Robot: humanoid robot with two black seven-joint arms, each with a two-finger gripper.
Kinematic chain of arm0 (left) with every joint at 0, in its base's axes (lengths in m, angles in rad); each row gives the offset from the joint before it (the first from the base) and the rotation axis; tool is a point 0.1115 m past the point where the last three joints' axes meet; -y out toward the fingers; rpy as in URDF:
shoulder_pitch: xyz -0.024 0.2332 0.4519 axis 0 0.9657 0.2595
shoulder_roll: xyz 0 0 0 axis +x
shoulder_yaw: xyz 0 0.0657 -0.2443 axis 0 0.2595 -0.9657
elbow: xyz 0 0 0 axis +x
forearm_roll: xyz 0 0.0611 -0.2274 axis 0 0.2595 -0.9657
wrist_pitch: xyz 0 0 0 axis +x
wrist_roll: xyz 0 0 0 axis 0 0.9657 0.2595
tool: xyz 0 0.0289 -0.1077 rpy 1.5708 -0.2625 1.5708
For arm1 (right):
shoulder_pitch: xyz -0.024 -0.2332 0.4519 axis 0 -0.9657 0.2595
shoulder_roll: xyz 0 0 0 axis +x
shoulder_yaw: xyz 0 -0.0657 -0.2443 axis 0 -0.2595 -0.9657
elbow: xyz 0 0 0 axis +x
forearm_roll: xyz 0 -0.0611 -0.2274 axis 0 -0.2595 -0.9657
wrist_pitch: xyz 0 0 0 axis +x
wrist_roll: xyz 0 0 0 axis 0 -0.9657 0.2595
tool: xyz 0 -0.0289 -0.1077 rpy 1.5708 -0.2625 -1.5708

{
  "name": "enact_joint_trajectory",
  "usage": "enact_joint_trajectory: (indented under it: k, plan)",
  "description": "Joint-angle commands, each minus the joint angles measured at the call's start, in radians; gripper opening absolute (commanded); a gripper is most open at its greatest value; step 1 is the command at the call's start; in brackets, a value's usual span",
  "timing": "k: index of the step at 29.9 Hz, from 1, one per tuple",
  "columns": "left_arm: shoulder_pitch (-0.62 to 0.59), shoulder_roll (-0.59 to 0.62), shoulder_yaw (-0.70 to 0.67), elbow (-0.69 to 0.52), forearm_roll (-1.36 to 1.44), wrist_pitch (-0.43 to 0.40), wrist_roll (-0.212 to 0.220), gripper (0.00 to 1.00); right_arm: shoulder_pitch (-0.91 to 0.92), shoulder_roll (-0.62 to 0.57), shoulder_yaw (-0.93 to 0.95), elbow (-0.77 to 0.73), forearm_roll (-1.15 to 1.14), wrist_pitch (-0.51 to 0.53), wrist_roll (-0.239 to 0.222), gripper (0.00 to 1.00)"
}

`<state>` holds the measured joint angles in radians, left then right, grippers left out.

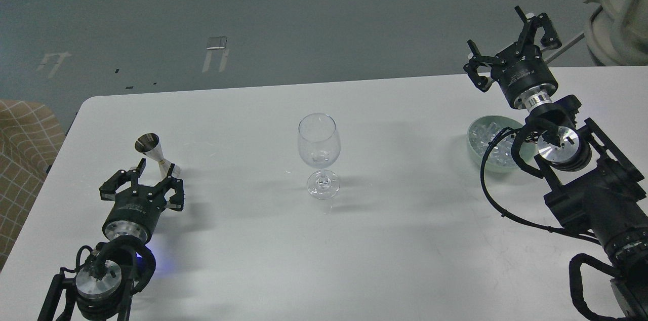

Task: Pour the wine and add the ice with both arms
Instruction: 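Close the left gripper around the metal jigger and lift it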

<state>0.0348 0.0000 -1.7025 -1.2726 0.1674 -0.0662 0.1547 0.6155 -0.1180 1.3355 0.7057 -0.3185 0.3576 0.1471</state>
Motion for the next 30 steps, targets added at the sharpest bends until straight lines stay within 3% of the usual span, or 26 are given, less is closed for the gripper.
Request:
enact_joint_trajectory:
  k: [1, 22, 30]
  plan:
    - [-0.032, 0.0, -0.005, 0.032, 0.0, 0.0, 0.0, 0.56, 0.001, 0.001, -0.001, 0.0, -0.001, -0.002, 0.0, 1.0]
    - [-0.119, 0.0, -0.034, 0.185, -0.002, -0.024, 0.003, 0.56, 0.013, 0.001, -0.01, -0.002, -0.002, -0.016, 0.0, 1.0]
    - [-0.141, 0.0, -0.034, 0.193, -0.014, -0.04, 0.009, 0.54, 0.003, 0.003, -0.012, -0.002, -0.004, -0.016, 0.0, 1.0]
